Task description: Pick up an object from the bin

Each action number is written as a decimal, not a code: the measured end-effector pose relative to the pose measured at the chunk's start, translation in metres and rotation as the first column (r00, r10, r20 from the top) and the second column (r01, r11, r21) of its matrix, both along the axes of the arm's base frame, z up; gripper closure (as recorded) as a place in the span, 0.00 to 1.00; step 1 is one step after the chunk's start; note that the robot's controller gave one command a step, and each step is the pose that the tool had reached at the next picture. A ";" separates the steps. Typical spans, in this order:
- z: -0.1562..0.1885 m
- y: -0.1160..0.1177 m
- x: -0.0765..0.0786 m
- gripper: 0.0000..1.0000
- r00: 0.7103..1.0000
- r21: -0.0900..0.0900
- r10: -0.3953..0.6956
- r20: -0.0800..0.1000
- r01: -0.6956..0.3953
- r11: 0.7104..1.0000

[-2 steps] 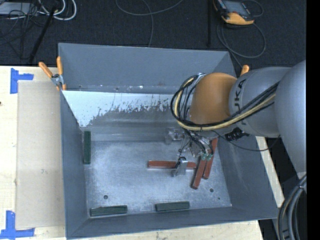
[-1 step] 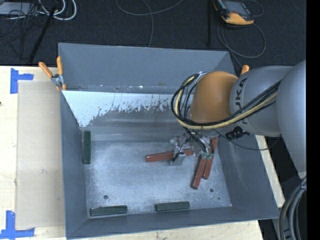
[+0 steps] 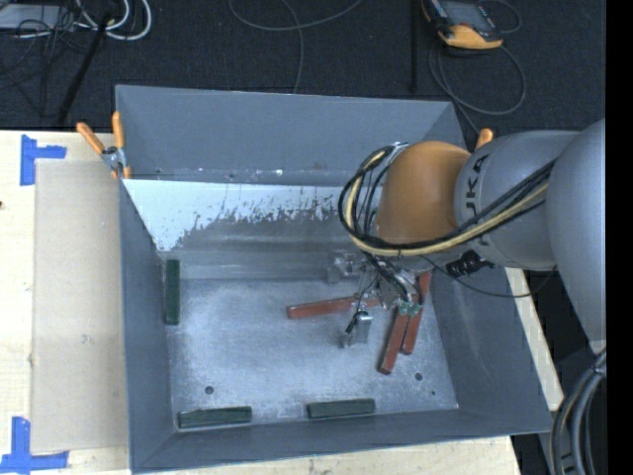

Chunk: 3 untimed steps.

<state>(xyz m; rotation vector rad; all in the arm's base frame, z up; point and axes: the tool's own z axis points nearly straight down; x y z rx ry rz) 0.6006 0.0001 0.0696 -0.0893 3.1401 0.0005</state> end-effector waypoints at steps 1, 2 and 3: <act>0.000 0.000 0.000 1.00 1.000 0.000 0.000 0.001 0.000 1.000; 0.000 0.000 0.000 0.00 1.000 0.000 -0.001 0.000 0.001 1.000; 0.000 0.000 0.000 1.00 1.000 0.000 -0.001 0.001 0.001 1.000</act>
Offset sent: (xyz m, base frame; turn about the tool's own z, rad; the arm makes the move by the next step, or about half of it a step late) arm 0.0000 0.0000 0.0000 0.0000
